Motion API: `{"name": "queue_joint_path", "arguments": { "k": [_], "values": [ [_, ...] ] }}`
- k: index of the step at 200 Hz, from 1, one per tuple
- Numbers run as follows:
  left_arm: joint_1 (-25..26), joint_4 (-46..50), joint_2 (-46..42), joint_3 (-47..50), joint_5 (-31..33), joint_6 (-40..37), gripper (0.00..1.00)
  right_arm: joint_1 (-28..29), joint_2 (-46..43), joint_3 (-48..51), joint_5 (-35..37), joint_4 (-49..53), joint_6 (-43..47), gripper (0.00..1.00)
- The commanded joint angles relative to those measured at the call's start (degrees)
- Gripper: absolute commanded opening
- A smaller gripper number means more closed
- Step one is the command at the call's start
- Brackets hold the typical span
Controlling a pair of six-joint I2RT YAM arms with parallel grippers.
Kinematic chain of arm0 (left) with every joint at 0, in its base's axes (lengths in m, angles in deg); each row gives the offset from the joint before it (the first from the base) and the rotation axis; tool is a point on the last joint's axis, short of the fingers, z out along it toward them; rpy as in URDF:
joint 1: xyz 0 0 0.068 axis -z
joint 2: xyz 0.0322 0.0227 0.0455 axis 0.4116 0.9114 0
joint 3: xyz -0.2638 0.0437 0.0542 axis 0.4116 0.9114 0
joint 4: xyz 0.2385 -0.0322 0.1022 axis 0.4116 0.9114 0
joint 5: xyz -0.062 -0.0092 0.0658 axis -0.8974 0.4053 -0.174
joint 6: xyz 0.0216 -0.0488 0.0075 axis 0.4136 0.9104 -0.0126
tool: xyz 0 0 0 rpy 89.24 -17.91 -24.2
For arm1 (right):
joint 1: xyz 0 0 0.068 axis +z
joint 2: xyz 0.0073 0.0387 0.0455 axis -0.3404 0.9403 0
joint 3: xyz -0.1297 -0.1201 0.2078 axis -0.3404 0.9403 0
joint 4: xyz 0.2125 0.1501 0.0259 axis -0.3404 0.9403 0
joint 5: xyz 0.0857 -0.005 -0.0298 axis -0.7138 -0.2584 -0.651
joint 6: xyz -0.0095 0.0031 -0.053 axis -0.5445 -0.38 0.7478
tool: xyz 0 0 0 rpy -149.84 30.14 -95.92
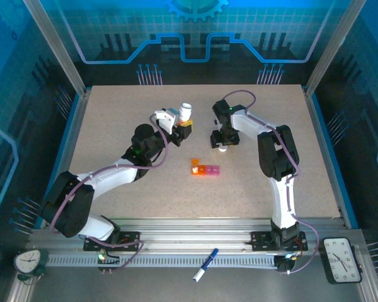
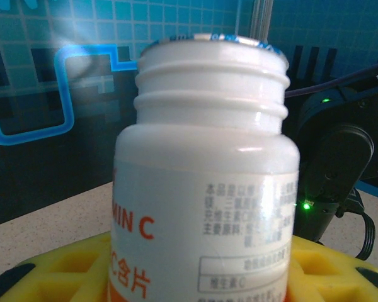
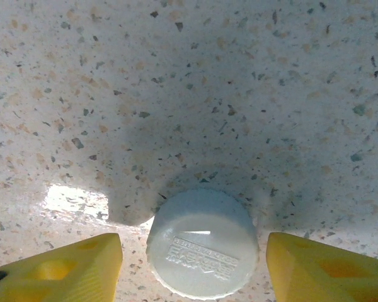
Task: Sort the pills into containers
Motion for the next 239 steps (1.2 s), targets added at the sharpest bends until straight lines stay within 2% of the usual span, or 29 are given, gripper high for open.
{"name": "queue_joint_path", "arguments": {
  "k": [1,76,98,116,159,185,221,239],
  "values": [
    [-0.59,-3.71,-0.38,0.93,-1.73,0.83,0.0,-0.73,1.22,1.25,-0.77,0.04,0.05,0.62],
    [-0.71,-3.91,-0.3,1.46,-2.14,1.12,0.0,-0.73,1.15,3.33,-0.42,-1.06,0.24,0.52],
    [-0.68,-3.82,-0.2,1.5,-2.48,1.25,0.0,-0.73,1.3,3.02,-0.46,-1.03,0.23,0.53],
    [-0.67,-3.79,-0.09,1.59,-2.67,1.25,0.0,-0.75,1.48,2.46,-0.22,-0.89,0.14,0.58],
    [-0.69,-3.71,0.23,1.83,-3.01,1.29,0.0,-0.66,2.14,0.96,0.23,-0.57,0.27,0.57],
    [-0.68,-3.6,0.24,2.04,-3.19,1.27,0.0,-0.55,2.55,0.58,0.07,-0.52,0.36,0.53],
    [-0.68,-3.47,0.58,2.2,-3.6,1.12,0.0,-0.55,1.85,0.97,-0.1,-0.63,0.55,0.41],
    [-0.81,-3.46,0.88,2.2,-4.19,0.93,0.0,-0.6,0.74,1.41,0.06,-0.85,0.71,0.4]
  ]
}}
